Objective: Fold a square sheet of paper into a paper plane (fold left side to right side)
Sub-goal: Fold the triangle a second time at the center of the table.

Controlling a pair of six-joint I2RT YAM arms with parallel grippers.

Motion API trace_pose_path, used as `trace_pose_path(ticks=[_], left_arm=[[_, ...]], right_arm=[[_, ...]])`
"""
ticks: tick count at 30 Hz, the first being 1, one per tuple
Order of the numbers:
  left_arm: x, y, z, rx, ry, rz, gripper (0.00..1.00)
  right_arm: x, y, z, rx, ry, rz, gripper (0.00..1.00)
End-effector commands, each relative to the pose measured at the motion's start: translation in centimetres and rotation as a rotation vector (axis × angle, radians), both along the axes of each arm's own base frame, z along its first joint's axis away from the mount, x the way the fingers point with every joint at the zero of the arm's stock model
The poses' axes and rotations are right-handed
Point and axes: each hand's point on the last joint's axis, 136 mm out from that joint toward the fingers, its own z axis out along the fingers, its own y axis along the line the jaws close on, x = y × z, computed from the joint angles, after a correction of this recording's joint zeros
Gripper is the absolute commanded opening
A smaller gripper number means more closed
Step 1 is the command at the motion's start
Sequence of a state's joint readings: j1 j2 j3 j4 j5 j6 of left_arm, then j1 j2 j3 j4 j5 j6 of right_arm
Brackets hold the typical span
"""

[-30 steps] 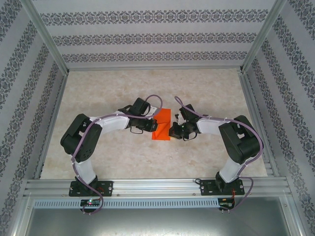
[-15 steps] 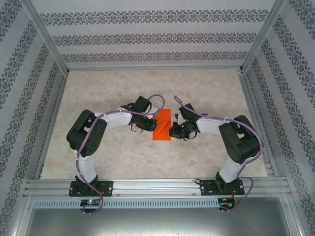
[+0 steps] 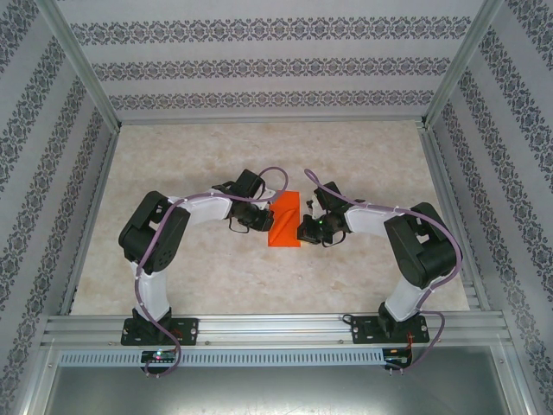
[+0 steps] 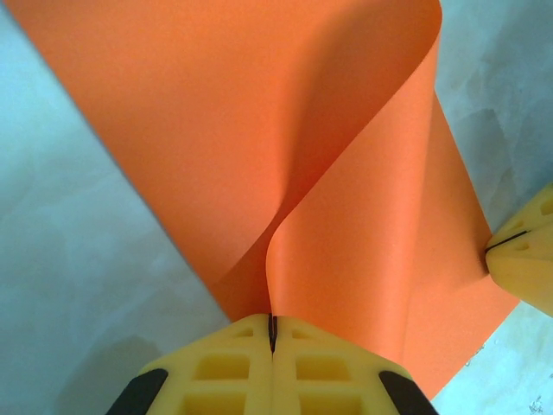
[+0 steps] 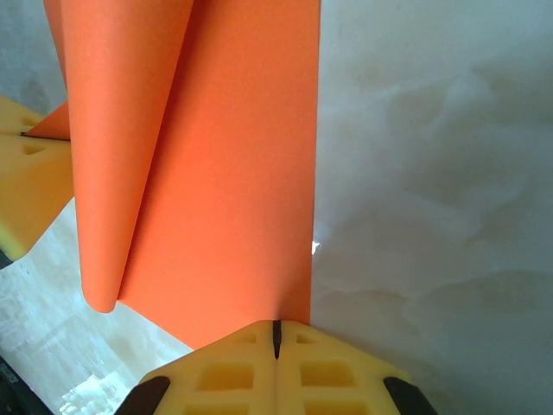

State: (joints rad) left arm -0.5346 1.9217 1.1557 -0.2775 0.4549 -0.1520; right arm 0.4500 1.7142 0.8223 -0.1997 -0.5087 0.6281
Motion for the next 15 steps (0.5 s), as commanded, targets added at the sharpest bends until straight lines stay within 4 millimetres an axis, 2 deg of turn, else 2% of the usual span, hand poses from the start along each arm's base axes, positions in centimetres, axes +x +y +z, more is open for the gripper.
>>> trace_pose_path(ticks=[1, 6, 15], left_arm=[[1.54, 0.07, 0.67, -0.006, -0.04, -0.004, 0.02], [1.63, -0.22, 1.04, -0.019, -0.042, -0.009, 0.01], [1.69, 0.21, 0.45, 0.008, -0.041, -0.002, 0.01]], right_arm=[[-1.7, -1.37, -2.03, -0.102, 0.066, 0.008, 0.01], [-1.7, -1.45, -2.1, -0.108, 0.068, 0.008, 0.01], [-1.72, -1.45, -2.2, -0.111, 0.07, 0.013, 0.01]])
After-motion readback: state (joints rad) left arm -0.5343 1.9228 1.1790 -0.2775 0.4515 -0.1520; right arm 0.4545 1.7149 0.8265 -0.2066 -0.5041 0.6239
